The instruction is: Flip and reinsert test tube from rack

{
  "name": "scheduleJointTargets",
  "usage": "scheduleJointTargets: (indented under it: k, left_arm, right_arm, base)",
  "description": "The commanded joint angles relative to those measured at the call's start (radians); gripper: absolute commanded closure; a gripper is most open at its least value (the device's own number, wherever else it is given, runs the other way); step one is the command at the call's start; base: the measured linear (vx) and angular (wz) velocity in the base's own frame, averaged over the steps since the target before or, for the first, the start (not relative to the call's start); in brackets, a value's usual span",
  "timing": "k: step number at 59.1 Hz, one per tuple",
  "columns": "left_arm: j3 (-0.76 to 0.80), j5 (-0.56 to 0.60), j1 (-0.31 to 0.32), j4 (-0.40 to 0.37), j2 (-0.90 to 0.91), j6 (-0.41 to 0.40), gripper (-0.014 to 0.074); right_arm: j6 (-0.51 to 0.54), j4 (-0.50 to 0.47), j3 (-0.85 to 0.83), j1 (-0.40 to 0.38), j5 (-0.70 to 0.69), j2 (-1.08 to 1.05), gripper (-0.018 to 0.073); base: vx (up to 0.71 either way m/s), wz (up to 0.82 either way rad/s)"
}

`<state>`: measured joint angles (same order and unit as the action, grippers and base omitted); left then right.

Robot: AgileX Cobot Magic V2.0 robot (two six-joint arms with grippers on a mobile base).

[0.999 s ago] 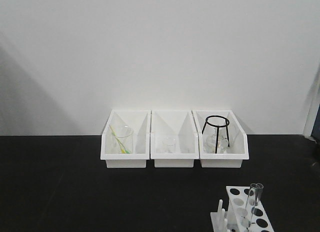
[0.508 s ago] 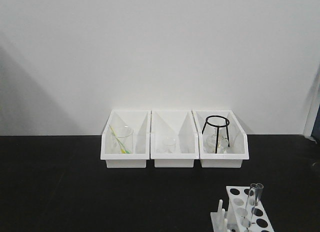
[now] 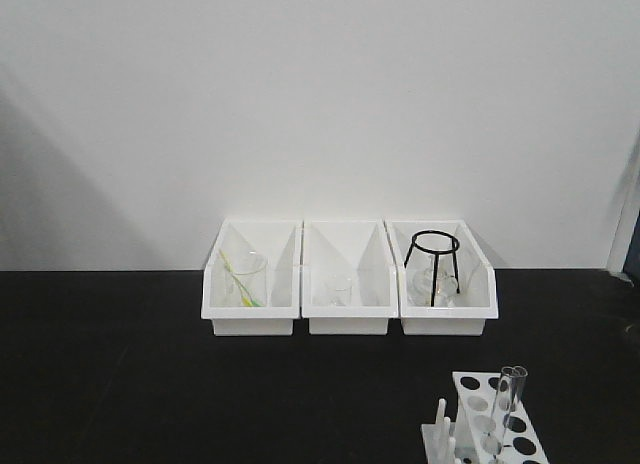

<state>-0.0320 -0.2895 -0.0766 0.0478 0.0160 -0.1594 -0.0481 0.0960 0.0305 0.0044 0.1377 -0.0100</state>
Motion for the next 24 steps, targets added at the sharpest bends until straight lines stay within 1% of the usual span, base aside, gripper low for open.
scheduleJointTargets:
  k: [1, 24]
  left_arm:
    - [0.0, 0.087, 0.007, -0.004, 0.011, 0.0, 0.0603]
    - [0.0, 0.087, 0.007, -0.004, 0.011, 0.0, 0.0603]
  right_arm:
    - [0.003, 0.001, 0.001, -0.003, -0.073, 0.013, 0.0573]
    - [0.003, 0.001, 0.001, -0.003, -0.073, 0.013, 0.0573]
  base:
    - [0.0, 0.0]
    - [0.0, 0.0]
